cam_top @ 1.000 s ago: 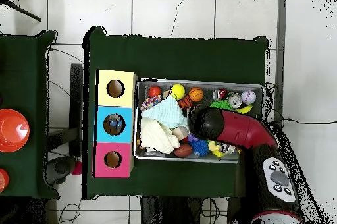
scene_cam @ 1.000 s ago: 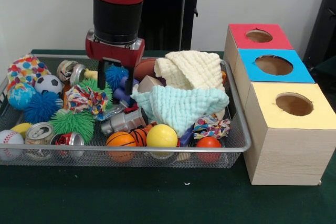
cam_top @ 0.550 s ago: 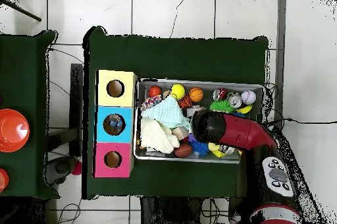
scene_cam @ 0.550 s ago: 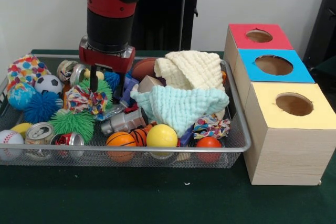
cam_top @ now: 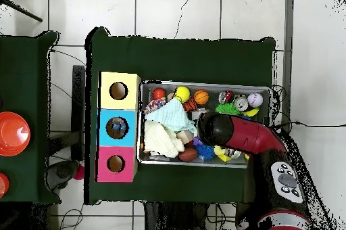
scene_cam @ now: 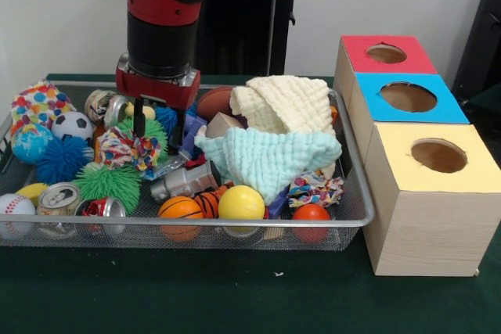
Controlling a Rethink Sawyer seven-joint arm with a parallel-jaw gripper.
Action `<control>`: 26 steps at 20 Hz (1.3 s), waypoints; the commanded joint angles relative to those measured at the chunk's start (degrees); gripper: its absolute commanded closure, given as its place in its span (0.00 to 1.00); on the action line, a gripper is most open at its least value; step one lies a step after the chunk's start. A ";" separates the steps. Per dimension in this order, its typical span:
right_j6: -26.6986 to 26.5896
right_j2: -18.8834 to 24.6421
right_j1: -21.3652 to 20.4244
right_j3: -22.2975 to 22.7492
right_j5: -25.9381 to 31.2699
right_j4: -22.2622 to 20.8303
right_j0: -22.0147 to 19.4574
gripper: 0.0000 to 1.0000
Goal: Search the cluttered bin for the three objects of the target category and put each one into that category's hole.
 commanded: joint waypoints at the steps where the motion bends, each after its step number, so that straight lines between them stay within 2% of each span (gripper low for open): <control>1: 7.98 3.42 0.39 1.03 3.32 3.33 -0.89 0.00; 12: 9.41 1.57 -1.82 0.95 6.76 5.56 1.75 0.00; 26: 10.32 0.39 1.44 -1.03 3.99 6.72 4.35 0.00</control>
